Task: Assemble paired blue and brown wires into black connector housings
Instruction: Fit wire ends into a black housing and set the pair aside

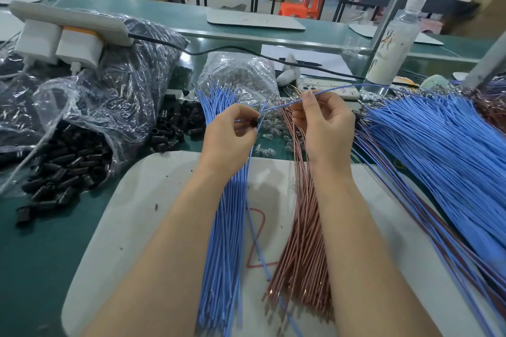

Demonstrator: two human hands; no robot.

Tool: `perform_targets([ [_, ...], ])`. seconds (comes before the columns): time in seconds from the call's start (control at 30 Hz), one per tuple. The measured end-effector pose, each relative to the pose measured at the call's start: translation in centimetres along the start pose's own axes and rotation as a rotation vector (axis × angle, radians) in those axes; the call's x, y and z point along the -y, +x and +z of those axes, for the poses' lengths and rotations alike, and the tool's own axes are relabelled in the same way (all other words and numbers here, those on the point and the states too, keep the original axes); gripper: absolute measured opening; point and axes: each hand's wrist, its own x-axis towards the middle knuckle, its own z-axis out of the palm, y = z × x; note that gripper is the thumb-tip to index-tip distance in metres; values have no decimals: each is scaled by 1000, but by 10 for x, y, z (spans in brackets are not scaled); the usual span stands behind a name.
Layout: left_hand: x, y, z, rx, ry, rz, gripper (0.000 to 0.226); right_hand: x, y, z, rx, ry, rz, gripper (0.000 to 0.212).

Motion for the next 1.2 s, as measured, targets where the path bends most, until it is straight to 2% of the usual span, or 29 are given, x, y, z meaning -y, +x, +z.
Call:
perform_targets([
  [0.17, 1, 1, 1, -5, -2, 4, 24, 1, -3, 1, 4, -115, -91, 23],
  [0.47, 1, 2, 0, 11, 50, 27, 22, -1, -4, 1, 17, -278, -270, 15],
  [0.6, 0, 1, 0, 13, 80, 25, 25, 1, -5, 0, -1, -285, -268, 21],
  [0.7, 0, 1, 1, 8, 106, 36, 26, 0, -4, 0, 22, -302, -253, 15],
  [0.87, -1, 0, 5, 55, 180, 121, 27, -4, -5, 4, 155, -258, -114, 14],
  [1.0, -5, -2, 6, 29, 156, 178, 22, -7, -7, 8, 256, -298, -14, 7],
  [1.13, -7, -3, 8, 55, 154, 198, 15, -2, -7, 10, 248, 134, 176, 17],
  [1.2, -8, -4, 9, 63, 154, 227, 13, -2, -5, 10, 256, 152, 234, 25],
])
